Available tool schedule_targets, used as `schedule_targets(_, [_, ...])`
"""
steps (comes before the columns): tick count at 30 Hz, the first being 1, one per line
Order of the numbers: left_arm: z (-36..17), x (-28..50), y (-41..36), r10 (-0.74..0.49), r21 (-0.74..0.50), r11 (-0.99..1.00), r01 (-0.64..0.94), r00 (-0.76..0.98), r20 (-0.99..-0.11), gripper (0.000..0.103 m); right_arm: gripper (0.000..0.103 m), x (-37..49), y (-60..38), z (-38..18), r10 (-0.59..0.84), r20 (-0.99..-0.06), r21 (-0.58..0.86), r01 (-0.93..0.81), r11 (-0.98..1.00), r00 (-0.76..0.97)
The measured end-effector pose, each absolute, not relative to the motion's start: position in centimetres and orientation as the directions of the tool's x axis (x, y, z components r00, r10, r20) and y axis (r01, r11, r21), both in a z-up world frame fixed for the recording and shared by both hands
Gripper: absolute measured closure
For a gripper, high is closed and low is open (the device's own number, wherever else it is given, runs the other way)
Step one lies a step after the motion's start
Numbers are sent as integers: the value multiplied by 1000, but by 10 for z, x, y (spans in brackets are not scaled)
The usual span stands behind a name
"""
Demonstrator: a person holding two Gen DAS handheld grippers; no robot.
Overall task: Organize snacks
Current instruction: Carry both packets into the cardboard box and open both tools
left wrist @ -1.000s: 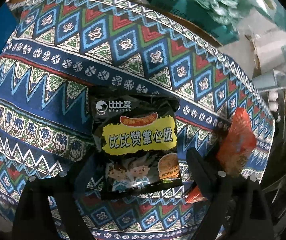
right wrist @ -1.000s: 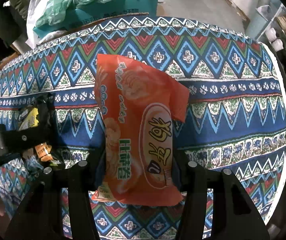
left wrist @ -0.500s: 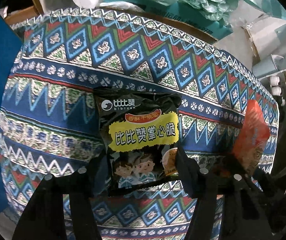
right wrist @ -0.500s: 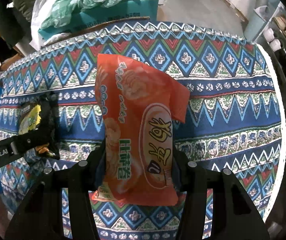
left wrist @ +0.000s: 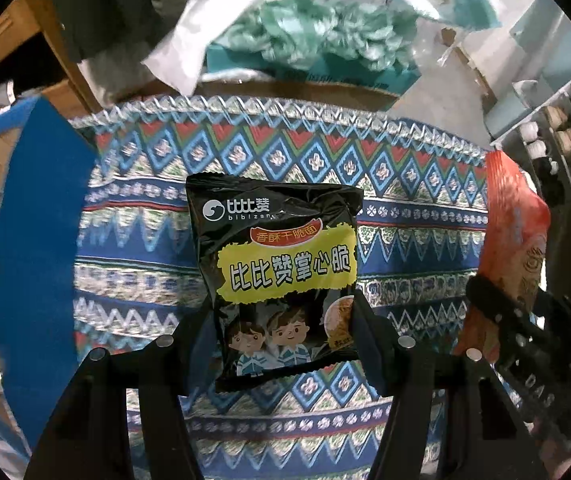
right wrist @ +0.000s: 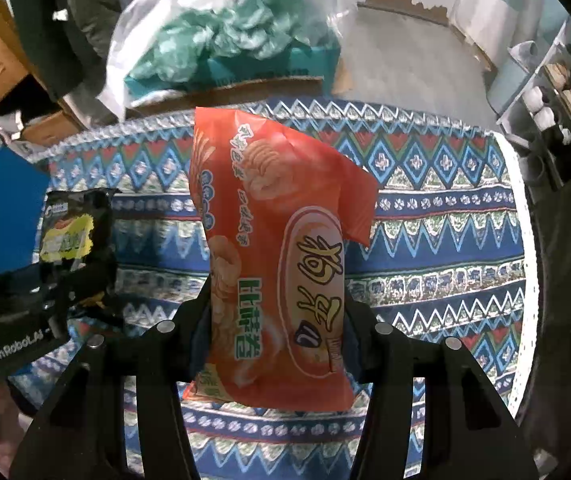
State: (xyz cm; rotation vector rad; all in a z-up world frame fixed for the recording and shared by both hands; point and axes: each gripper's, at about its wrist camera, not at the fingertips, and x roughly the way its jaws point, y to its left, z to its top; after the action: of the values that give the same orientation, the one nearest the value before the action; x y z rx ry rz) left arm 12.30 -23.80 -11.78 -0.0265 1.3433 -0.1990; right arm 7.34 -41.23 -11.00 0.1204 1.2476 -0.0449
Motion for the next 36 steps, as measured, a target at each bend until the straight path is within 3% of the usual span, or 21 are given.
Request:
schedule_targets(20, [-36,77,-100,-168,-136,984,119,326,-931,40,51,79,-314,-43,175,-902,154,-84,984,395])
schedule_targets(36, [0,81,0,-52,-27,997,67,411,-910,40,51,103,-203,-15,287,-881,201,-251,947,376])
